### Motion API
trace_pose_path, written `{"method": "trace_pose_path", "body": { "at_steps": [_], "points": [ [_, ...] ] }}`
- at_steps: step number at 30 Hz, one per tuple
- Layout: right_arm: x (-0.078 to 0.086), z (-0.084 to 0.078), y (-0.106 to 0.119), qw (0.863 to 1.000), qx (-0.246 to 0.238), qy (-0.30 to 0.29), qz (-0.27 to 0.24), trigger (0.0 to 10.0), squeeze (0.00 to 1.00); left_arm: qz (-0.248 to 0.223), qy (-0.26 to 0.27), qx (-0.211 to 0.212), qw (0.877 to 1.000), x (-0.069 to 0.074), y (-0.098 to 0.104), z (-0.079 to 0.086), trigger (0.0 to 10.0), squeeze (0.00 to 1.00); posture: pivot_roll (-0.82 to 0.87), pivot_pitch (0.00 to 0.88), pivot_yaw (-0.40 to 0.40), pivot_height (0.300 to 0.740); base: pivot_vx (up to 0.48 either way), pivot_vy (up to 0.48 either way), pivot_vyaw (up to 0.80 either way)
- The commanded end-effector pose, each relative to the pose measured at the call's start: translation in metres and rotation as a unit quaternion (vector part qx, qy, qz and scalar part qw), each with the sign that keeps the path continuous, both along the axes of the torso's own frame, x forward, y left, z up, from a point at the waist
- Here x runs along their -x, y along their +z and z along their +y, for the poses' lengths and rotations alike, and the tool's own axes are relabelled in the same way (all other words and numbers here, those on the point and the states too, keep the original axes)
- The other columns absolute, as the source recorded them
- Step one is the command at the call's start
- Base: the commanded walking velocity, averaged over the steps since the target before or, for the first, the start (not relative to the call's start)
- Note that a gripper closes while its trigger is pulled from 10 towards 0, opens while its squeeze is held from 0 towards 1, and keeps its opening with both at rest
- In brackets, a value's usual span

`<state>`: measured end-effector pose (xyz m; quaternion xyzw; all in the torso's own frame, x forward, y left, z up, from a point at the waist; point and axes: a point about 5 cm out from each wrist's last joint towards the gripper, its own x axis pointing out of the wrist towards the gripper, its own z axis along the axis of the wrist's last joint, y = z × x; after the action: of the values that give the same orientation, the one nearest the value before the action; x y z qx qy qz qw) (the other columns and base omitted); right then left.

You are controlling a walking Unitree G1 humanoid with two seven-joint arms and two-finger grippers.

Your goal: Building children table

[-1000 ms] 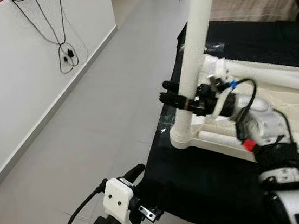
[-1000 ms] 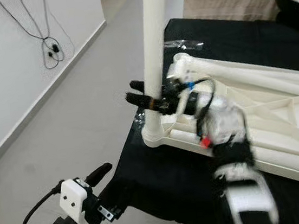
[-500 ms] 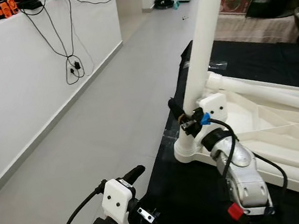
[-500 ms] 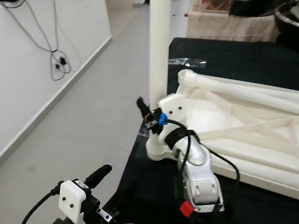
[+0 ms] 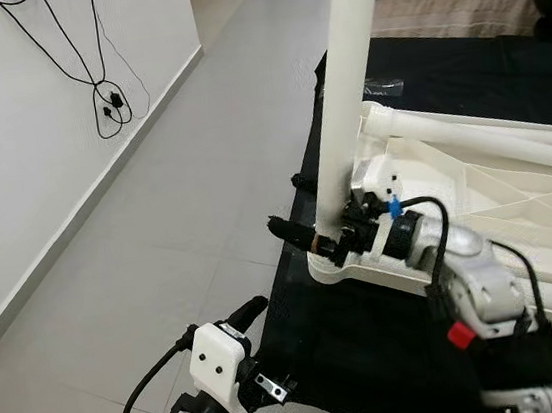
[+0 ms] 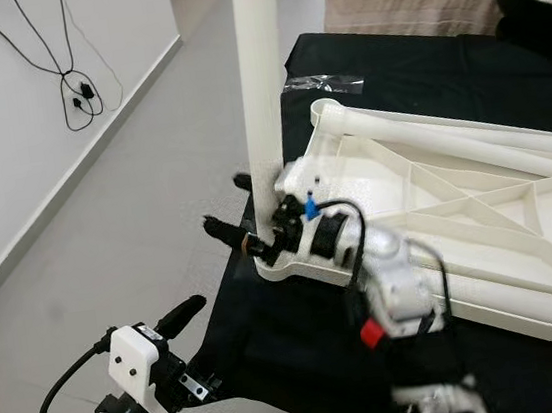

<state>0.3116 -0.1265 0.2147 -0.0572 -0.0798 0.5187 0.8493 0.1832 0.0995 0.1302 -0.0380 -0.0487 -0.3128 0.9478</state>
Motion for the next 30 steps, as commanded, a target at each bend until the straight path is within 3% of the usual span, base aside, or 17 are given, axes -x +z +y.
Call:
{"method": "trace_pose_path", "body": {
  "at_steps": [1, 3, 4, 5, 11, 13, 18, 19, 21, 22, 23, 24, 25, 28, 30],
  "points": [
    [0.002, 0.005, -0.006, 0.999, -0.001, 0.035, 0.010, 10.0, 0.00, 0.005, -0.003, -0.004, 1.000, 0.003, -0.001, -0.001, 10.0, 0.00, 0.13, 0.160, -0.002, 0.740, 0.000, 0.000, 0.00],
    [-0.006, 0.002, -0.006, 0.999, 0.023, 0.048, 0.008, 10.0, 0.00, 0.007, -0.003, -0.003, 1.000, 0.005, -0.001, -0.001, 10.0, 0.00, 0.15, 0.176, -0.001, 0.740, 0.000, 0.000, 0.00],
    [-0.015, -0.002, -0.005, 0.998, 0.042, 0.053, 0.002, 7.7, 0.00, 0.008, -0.004, -0.004, 1.000, 0.006, -0.001, -0.002, 10.0, 0.00, 0.16, 0.181, -0.002, 0.740, 0.000, 0.000, 0.00],
    [-0.021, -0.004, 0.000, 0.997, 0.049, 0.060, -0.001, 0.0, 0.00, 0.010, -0.004, -0.004, 1.000, 0.007, 0.000, -0.002, 10.0, 0.00, 0.16, 0.184, -0.003, 0.740, 0.000, 0.000, 0.00],
    [-0.029, -0.012, 0.014, 0.996, 0.047, 0.071, -0.009, 0.0, 0.00, 0.011, -0.001, -0.004, 1.000, 0.008, 0.001, -0.002, 10.0, 0.00, 0.16, 0.192, -0.004, 0.740, 0.000, 0.000, 0.00],
    [-0.021, -0.020, 0.007, 0.997, 0.038, 0.066, 0.000, 0.0, 0.00, 0.010, 0.000, -0.004, 1.000, 0.007, 0.001, -0.001, 10.0, 0.00, 0.15, 0.190, 0.003, 0.740, 0.000, 0.000, 0.00],
    [-0.007, -0.023, -0.011, 0.999, 0.021, 0.041, 0.023, 0.0, 0.00, 0.011, 0.000, -0.005, 1.000, 0.005, 0.000, 0.001, 10.0, 0.00, 0.14, 0.188, 0.005, 0.740, 0.000, 0.000, 0.00],
    [-0.003, -0.009, -0.041, 0.992, -0.004, -0.107, 0.060, 0.0, 0.00, 0.011, -0.002, -0.005, 1.000, 0.004, -0.001, 0.002, 10.0, 0.00, 0.12, 0.184, 0.010, 0.740, 0.000, 0.000, 0.00],
    [-0.002, -0.001, -0.061, 0.965, -0.017, -0.242, 0.094, 0.0, 0.00, 0.012, -0.002, -0.006, 1.000, 0.004, -0.001, 0.004, 10.0, 0.00, 0.11, 0.183, 0.012, 0.740, 0.000, 0.000, 0.00],
    [0.006, -0.010, -0.070, 0.912, -0.037, -0.393, 0.115, 0.0, 0.00, 0.012, -0.002, -0.006, 1.000, 0.003, -0.001, 0.004, 10.0, 0.00, 0.09, 0.188, 0.011, 0.740, 0.000, 0.000, 0.00],
    [0.006, -0.010, -0.070, 0.912, -0.037, -0.393, 0.115, 0.0, 0.00, 0.012, -0.002, -0.006, 1.000, 0.003, -0.001, 0.004, 10.0, 0.00, 0.09, 0.188, 0.011, 0.740, 0.000, 0.000, 0.00],
    [0.026, 0.003, -0.083, 0.909, -0.039, -0.385, 0.154, 0.0, 0.00, 0.012, -0.003, -0.005, 1.000, 0.002, -0.001, 0.004, 10.0, 0.00, 0.09, 0.188, 0.011, 0.740, 0.000, 0.000, 0.00],
    [0.040, 0.012, -0.082, 0.919, -0.009, -0.376, 0.120, 0.0, 0.00, 0.011, -0.006, -0.006, 1.000, 0.001, -0.001, 0.004, 10.0, 0.00, 0.10, 0.189, 0.005, 0.740, 0.000, 0.000, 0.00],
    [0.035, 0.012, -0.078, 0.927, 0.002, -0.363, 0.092, 0.0, 0.00, 0.011, -0.009, -0.006, 1.000, -0.002, -0.002, 0.004, 10.0, 0.00, 0.08, 0.172, 0.014, 0.740, 0.000, 0.000, 0.00],
    [0.030, 0.007, -0.076, 0.922, 0.000, -0.378, 0.087, 0.0, 0.00, 0.011, -0.009, -0.005, 1.000, -0.003, -0.002, 0.004, 10.0, 0.00, 0.08, 0.172, 0.014, 0.740, 0.000, 0.000, 0.00]
  ]
}}
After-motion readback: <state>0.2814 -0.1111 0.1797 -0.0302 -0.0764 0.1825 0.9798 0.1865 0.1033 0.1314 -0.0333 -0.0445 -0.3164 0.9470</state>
